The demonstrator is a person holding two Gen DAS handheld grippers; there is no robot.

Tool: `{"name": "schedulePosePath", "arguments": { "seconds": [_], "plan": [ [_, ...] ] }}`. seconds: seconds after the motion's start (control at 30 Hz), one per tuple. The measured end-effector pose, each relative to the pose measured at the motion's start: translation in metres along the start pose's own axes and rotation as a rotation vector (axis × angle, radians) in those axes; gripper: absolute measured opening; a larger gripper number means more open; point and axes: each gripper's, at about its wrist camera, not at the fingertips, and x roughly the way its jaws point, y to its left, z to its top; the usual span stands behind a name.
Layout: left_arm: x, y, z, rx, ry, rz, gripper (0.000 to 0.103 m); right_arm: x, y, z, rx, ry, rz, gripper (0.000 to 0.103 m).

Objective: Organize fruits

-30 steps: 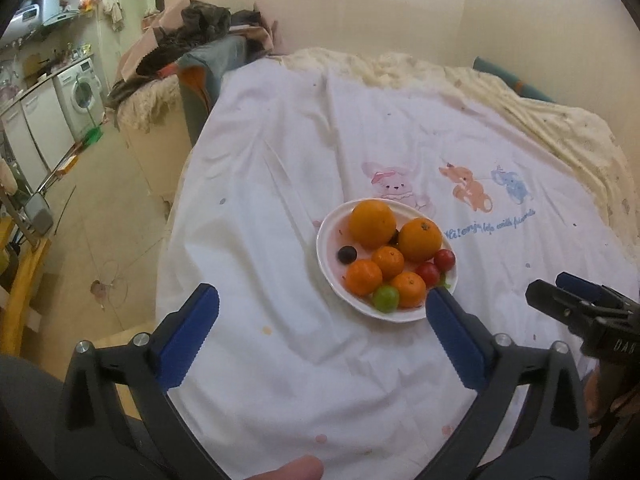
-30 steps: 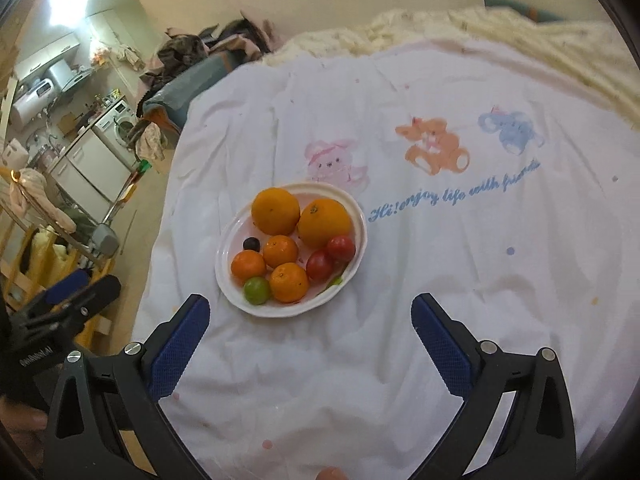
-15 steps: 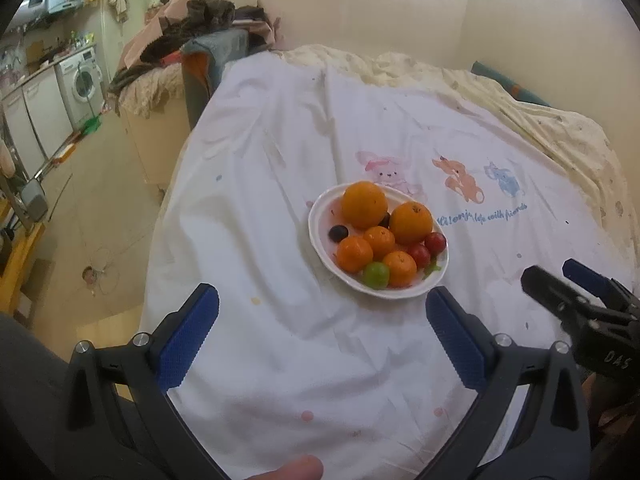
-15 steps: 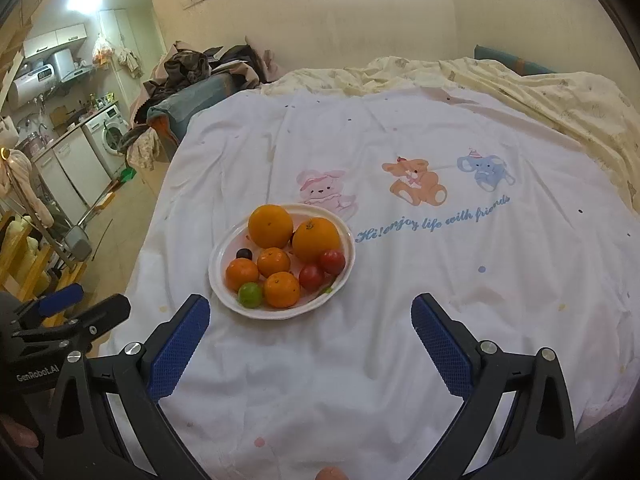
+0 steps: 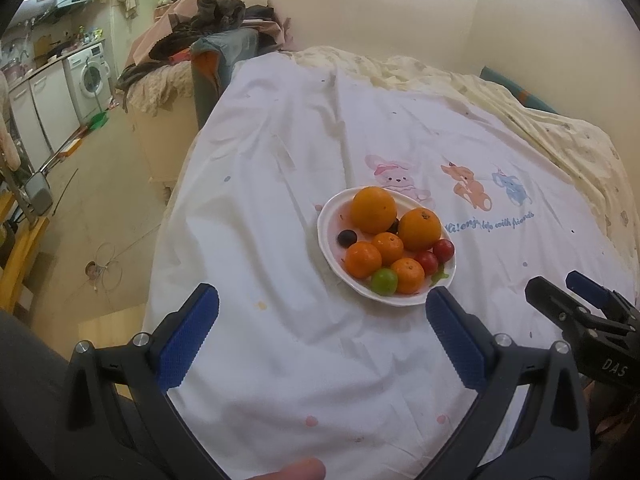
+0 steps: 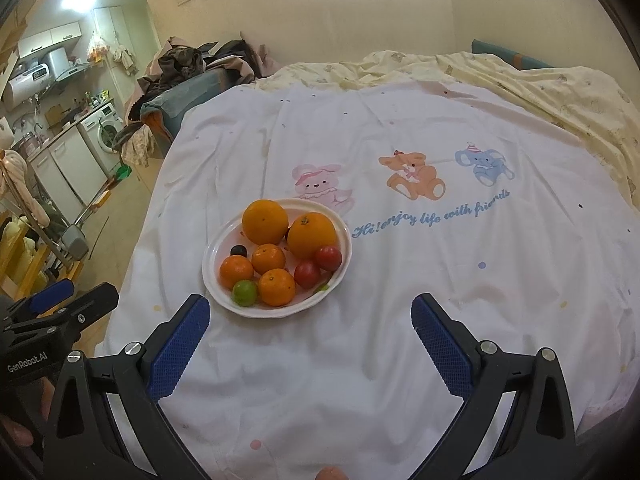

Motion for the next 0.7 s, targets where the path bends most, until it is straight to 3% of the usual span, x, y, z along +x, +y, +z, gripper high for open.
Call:
{"name": "schedulePosePath", "arguments": {
  "seconds": [0.7],
  "plan": [
    [-0.0012, -0.0013, 0.001, -0.004, -0.002, -0.004, 0.102, -0.0059, 0.0012, 0.0046, -0.012, -0.011, -0.004, 0.103]
  ]
}}
